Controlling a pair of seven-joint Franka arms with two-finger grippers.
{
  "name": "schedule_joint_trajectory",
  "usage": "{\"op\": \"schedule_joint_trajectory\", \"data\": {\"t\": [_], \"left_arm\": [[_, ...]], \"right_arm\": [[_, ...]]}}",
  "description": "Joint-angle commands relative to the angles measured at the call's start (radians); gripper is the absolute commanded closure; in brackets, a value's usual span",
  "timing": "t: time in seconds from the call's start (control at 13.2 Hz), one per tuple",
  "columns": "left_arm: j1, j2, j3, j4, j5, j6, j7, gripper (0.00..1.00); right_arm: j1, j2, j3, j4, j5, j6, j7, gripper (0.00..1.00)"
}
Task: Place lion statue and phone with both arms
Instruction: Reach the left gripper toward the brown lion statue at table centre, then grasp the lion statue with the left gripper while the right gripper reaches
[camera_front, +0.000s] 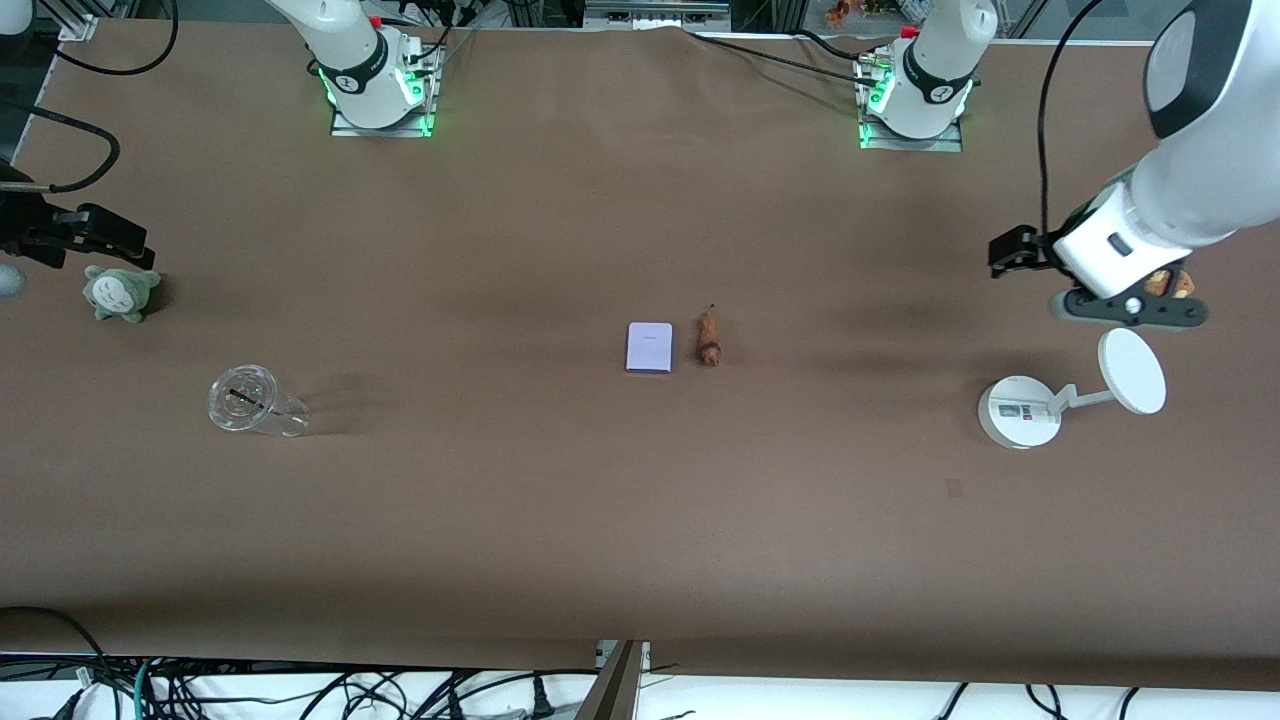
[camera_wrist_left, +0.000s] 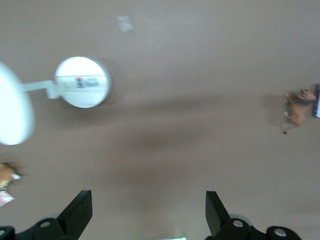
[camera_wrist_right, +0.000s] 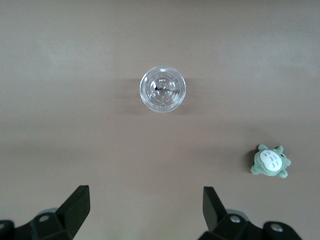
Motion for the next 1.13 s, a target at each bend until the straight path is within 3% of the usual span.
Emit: {"op": "schedule_joint_trajectory", "data": {"t": [0.0,0.3,0.75,1.06], "left_arm": [[-0.073,0.069,0.004,0.020,-0.035,-0.012,-0.008,0.00],[-0.195,0.175,0.006,0.017,-0.065,0.133,-0.161,0.00],[-0.465,0.379,0.007,0.007,-0.055,0.486,-0.480,0.00],[-0.535,0.480,0.010,0.004,-0.001,0.635,-0.538,0.00]], "right_arm": [[-0.015,0.016,0.008,0.024,-0.003,0.001,0.001,0.00],[-0.012,0.017,0.007,0.023,-0.002,-0.014,-0.010,0.00],[-0.004,0.046,0.009,0.021,-0.014,-0.007,0.002,0.00],[-0.009,0.085,0.009,0.026,-0.003,-0.013,-0.011,0.00]]}}
